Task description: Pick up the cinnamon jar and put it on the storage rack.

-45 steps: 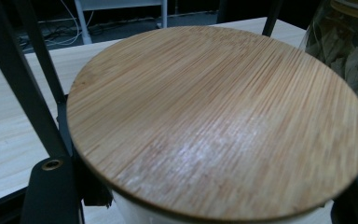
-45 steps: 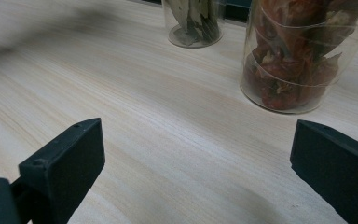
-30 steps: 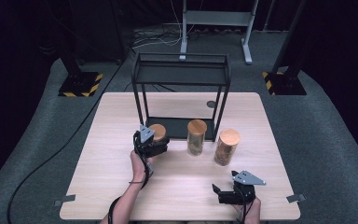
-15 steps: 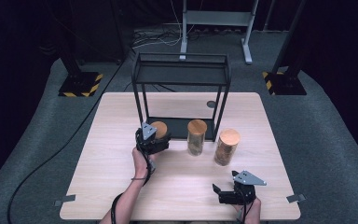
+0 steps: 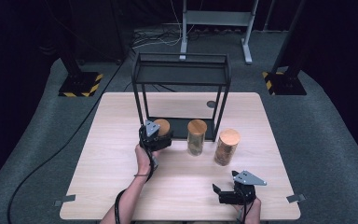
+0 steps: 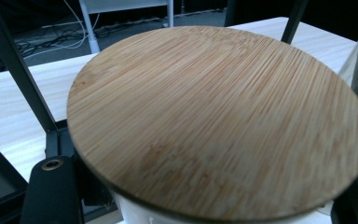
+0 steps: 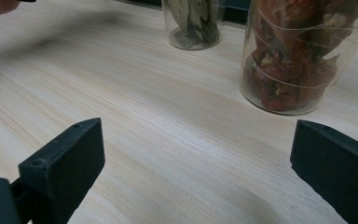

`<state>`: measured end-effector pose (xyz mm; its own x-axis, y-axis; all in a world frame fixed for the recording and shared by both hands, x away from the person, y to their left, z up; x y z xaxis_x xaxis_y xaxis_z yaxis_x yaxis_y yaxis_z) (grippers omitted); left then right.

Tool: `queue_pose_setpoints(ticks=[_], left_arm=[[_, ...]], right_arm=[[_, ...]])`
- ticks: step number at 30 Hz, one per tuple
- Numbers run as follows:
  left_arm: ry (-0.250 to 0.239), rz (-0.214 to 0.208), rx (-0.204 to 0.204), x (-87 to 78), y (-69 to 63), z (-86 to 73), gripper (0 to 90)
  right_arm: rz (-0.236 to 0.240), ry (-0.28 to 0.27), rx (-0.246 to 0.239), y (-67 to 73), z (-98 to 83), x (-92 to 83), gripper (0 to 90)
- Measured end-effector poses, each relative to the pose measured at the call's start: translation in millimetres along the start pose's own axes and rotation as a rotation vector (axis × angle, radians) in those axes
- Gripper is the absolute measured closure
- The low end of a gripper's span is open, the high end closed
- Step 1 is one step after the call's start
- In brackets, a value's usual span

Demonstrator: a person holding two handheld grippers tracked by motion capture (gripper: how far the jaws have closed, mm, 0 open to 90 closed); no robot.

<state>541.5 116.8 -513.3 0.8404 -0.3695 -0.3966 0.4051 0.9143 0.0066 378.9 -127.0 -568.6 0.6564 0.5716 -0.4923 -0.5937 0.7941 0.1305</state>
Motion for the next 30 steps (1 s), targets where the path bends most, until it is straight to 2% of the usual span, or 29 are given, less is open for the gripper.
queue_pose_setpoints(ticks=[30], left_arm=[[-0.007,0.034,-0.016,21.5,3.1,4.2,25.2]], right_arm=[[0.001,-0.003,-0.002,0.1,0.1,-0.4,2.4]])
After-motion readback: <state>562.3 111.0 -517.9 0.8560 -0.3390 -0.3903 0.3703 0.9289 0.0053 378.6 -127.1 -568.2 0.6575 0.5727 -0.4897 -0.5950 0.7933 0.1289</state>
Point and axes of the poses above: each handheld gripper's, and its own axes: x roughly forward along the jaws, z roughly out of its top, y roughly to its left, the point moved 9 cm from there along x, roughly forward along the jaws, and after that the axes turned 4 degrees about z, right-handed, at the moved point
